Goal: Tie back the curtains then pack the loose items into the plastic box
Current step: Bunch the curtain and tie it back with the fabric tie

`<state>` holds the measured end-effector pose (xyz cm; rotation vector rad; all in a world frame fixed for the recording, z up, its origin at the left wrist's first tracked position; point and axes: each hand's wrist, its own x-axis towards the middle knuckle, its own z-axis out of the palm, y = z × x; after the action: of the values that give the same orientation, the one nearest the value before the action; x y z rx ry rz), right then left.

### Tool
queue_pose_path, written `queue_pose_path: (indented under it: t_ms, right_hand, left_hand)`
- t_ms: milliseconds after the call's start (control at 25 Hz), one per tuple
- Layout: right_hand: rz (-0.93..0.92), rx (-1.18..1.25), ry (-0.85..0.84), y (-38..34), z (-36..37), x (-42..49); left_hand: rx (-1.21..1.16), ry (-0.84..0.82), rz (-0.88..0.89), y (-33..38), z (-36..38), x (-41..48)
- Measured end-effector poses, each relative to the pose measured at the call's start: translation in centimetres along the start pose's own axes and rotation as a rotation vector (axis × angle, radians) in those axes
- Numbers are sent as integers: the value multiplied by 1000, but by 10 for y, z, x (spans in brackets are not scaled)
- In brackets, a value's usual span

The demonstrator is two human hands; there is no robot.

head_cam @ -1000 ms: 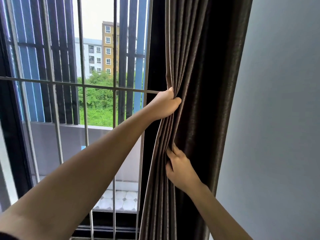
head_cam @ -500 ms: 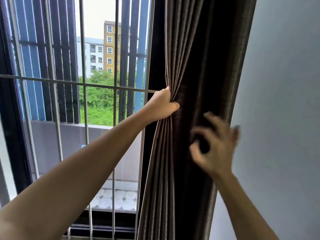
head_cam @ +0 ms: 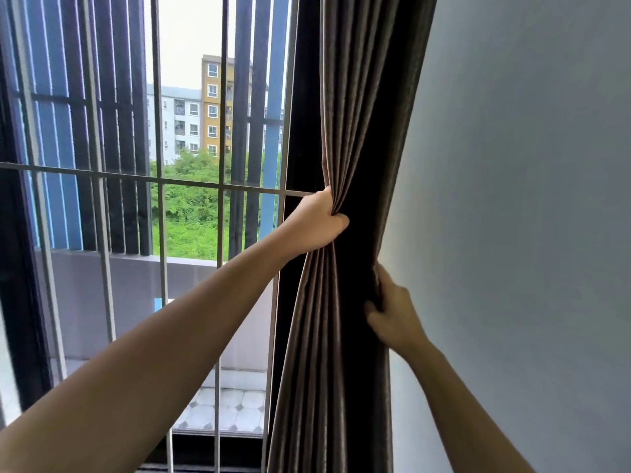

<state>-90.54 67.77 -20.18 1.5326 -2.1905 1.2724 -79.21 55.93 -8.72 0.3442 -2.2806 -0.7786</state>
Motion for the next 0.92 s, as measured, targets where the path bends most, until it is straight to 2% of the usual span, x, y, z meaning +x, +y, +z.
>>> queue_pose_path:
  t_ms: [200, 640, 760, 840, 920]
  right_hand:
    - [-46, 62, -82, -1, 19, -2]
    - [-69, 172, -269, -18, 39, -5]
    - [-41, 390, -349, -15, 44, -4]
    - [-15, 472, -276, -12, 45, -2]
    - [5, 471, -115, -8, 48, 12]
  left_hand:
    - [-23, -47, 4, 3, 6, 5]
    - [-5, -38, -50, 5, 16, 13]
    - [147, 27, -63, 6, 17, 12]
    - [148, 99, -66, 4, 15, 13]
    - [-3, 146, -127, 4, 10, 11]
